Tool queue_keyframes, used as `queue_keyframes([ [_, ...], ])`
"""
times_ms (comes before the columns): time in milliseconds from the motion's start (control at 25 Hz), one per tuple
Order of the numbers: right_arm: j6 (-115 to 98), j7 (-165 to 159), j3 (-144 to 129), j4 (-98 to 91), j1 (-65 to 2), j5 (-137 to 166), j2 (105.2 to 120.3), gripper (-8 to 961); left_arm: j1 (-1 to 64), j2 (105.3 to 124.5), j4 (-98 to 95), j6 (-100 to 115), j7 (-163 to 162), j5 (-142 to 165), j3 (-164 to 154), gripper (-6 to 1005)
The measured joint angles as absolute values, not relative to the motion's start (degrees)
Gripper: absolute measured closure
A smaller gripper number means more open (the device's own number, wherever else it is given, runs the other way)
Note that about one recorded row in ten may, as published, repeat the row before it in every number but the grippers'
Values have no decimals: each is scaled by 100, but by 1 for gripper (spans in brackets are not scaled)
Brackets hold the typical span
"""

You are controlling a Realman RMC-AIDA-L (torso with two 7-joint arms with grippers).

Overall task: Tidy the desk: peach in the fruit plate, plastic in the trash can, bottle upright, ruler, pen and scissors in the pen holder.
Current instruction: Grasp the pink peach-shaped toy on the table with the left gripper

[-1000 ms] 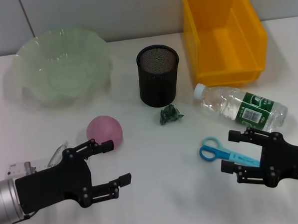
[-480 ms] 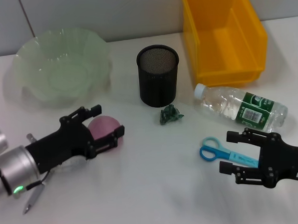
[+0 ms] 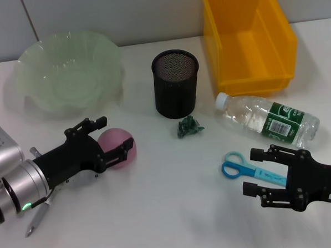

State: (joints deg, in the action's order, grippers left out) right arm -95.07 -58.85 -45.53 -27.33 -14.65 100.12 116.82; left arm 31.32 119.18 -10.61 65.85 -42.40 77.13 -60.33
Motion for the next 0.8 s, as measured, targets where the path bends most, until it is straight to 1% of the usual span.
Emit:
queue_keyframes([
  [120, -9510, -5896, -4553, -2733, -1471, 10018, 11682, 127, 3117, 11918, -1054, 6563, -4272, 7723, -6145, 156],
  [680, -9527, -5915, -4553, -2733, -1482, 10020, 11680, 127, 3219, 11918, -1103, 6378, -4494, 7717, -6476, 239],
  [800, -9528, -5918, -4553, -2733, -1480, 10020, 11680, 127, 3225, 11918, -1106, 6314, -4481, 7697, -6478, 365],
])
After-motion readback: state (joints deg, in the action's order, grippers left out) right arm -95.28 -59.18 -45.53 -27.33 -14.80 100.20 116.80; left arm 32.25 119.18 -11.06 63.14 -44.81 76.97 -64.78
